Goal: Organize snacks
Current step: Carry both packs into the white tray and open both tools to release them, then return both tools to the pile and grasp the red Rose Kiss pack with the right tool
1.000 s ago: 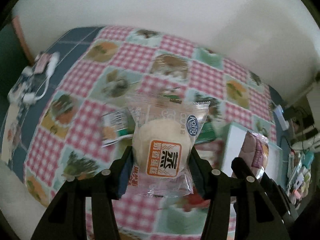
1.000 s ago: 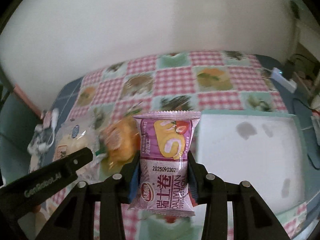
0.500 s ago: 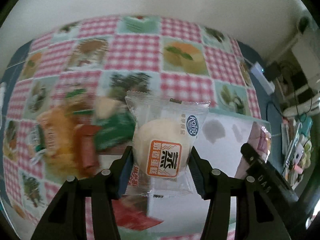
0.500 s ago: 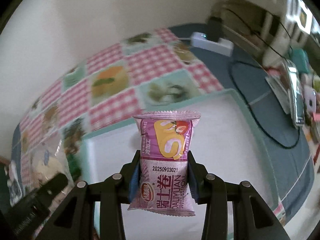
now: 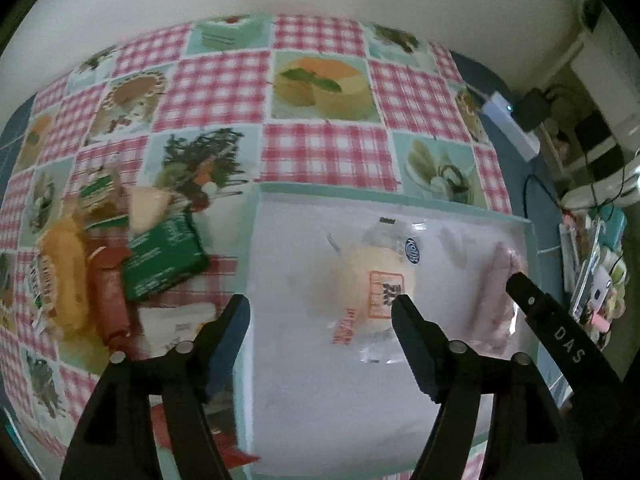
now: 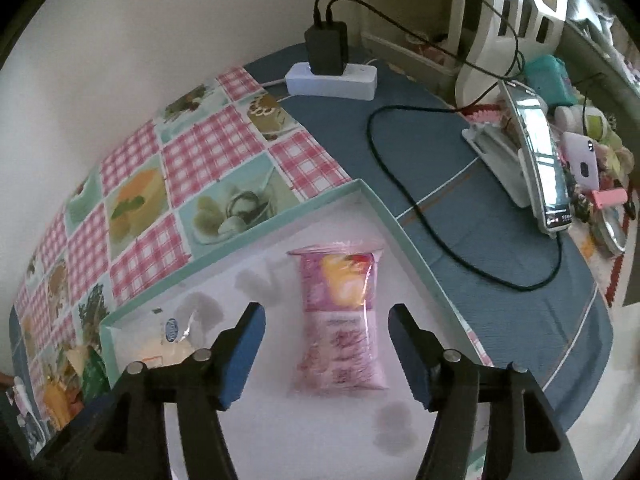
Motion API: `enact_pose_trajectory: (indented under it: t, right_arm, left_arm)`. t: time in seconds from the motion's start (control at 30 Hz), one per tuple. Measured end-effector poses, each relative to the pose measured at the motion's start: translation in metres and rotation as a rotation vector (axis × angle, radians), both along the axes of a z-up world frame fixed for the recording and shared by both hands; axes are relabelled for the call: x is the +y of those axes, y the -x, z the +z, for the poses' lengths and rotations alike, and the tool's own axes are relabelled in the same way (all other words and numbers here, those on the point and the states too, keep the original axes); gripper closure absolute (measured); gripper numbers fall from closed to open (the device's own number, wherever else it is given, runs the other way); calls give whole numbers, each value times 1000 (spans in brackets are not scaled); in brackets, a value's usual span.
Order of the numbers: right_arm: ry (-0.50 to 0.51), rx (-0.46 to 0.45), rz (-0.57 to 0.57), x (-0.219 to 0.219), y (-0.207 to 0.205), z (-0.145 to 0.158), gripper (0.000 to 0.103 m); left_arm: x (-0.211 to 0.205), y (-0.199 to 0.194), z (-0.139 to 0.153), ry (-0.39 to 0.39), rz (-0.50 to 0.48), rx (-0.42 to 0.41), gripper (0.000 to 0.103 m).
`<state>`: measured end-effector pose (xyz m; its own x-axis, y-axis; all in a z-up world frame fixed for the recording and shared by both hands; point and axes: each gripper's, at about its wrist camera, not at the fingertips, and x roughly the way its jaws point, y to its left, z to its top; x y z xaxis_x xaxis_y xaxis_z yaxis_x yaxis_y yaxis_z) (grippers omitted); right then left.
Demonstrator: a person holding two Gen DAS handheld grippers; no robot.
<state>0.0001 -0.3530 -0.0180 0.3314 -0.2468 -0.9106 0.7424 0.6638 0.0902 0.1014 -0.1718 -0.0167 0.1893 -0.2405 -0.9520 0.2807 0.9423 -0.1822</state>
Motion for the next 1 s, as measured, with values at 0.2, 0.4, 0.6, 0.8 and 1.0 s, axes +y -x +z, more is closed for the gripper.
enact_pose_trajectory:
  t: [0.2,0.4,0.6,0.8,1.0]
  right_arm:
    - [22,-31,51,18,-2,16,14]
    - [52,-103,132,48,-6,36,0]
    - [81,-146,213,82,-12,50,0]
    - [63,-210,319,120,-15,58,0]
    - [83,-276,401,151,-15,66,0]
  left_arm:
    - [53,-1,18,-3,104,-66,14]
    - [113,-3,31,-82,220,-199,9]
    - [169,-3,28,-163,316,-253,8]
    - [203,4,27,-180,360,-276,8]
    - [225,11,22,-141,391,-254,8]
